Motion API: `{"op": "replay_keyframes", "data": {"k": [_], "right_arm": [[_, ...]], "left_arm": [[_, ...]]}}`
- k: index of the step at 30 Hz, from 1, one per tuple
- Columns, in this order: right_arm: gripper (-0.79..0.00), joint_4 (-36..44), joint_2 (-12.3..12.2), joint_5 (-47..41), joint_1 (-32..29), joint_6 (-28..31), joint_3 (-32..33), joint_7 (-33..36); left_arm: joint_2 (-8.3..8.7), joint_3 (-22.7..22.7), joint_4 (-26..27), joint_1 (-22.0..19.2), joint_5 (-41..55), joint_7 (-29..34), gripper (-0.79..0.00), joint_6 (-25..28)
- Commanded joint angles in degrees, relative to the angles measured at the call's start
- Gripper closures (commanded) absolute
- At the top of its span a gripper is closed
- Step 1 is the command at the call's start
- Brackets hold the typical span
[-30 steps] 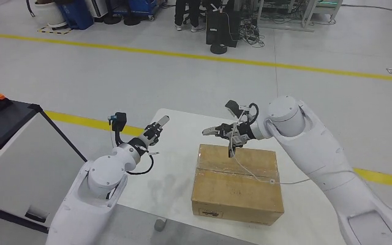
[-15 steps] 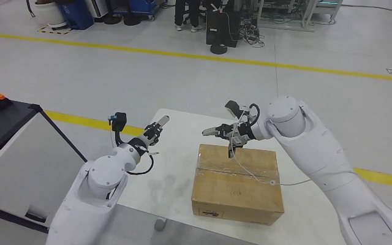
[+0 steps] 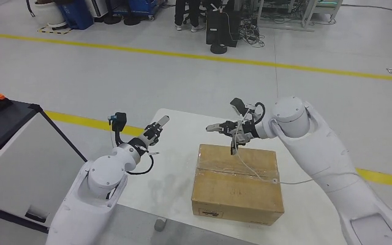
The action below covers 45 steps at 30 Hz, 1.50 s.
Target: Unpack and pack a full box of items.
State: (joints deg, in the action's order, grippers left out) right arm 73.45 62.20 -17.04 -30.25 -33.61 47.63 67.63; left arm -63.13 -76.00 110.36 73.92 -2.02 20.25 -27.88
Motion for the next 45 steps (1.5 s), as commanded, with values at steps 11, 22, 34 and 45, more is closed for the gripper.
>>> {"op": "replay_keyframes", "data": {"k": [11, 22, 34, 45], "right_arm": [[-0.785, -1.1, -3.8, -2.1, -4.0, -0.3, 12.2, -0.8], [-0.785, -1.5, -5.7, -9.8, -9.7, 0.9, 20.3, -2.4], [-0.785, -1.4, -5.7, -10.8, -10.1, 0.5, 20.6, -2.5], [-0.785, 2.0, -6.2, -13.1, -13.7, 9.5, 26.5, -12.5]], "left_arm": [[0.0, 0.0, 0.0, 0.0, 0.0, 0.0, -0.785, 0.0], [0.0, 0.0, 0.0, 0.0, 0.0, 0.0, -0.785, 0.0], [0.0, 0.0, 0.0, 0.0, 0.0, 0.0, -0.785, 0.0], [0.0, 0.0, 0.0, 0.0, 0.0, 0.0, -0.785, 0.0]]}}
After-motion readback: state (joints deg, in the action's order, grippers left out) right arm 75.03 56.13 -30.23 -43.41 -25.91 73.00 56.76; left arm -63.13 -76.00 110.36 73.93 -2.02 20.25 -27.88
